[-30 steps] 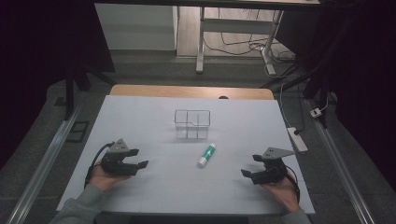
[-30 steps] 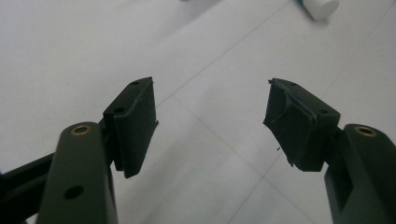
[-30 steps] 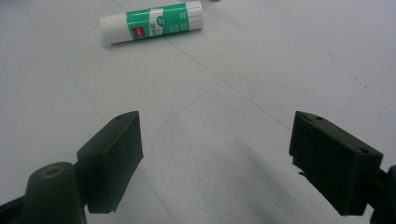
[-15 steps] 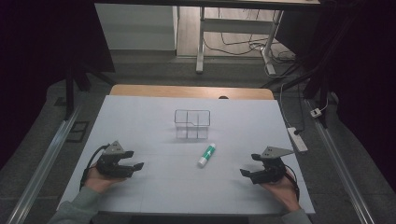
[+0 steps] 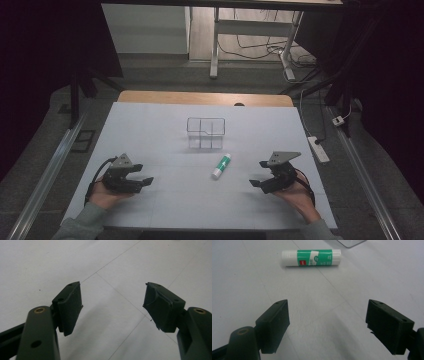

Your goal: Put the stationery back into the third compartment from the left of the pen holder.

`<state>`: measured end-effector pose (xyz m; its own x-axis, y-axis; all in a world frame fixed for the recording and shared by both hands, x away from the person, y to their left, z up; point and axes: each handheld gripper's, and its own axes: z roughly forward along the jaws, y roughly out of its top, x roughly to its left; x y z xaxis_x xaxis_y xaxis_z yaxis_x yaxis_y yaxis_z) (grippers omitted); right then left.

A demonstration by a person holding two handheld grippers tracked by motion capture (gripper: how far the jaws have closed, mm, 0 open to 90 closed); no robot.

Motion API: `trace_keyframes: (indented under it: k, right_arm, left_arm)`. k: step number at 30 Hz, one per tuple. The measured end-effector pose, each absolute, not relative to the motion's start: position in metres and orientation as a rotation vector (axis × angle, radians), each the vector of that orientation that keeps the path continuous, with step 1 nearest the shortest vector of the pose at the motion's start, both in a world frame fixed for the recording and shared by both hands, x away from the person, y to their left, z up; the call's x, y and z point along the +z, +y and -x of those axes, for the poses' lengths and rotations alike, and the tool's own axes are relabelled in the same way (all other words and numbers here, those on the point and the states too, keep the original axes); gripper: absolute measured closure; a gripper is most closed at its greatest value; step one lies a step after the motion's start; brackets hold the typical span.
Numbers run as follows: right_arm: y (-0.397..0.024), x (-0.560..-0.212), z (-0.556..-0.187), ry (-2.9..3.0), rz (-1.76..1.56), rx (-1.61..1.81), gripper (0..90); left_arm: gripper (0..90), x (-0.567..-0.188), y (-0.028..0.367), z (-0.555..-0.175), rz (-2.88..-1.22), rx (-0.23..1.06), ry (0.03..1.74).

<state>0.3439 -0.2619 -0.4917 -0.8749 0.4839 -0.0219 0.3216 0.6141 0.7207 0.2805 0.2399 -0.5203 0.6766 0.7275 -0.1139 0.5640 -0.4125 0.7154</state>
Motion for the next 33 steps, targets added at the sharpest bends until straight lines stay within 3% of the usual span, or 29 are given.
trace_keyframes:
  k: [33]
  right_arm:
    - [-0.194,-0.468,-0.376,2.754,-0.202,0.913,20.6]
  left_arm:
    - [28.8,-0.523,0.237,-0.279,-2.140,0.250,0.982]
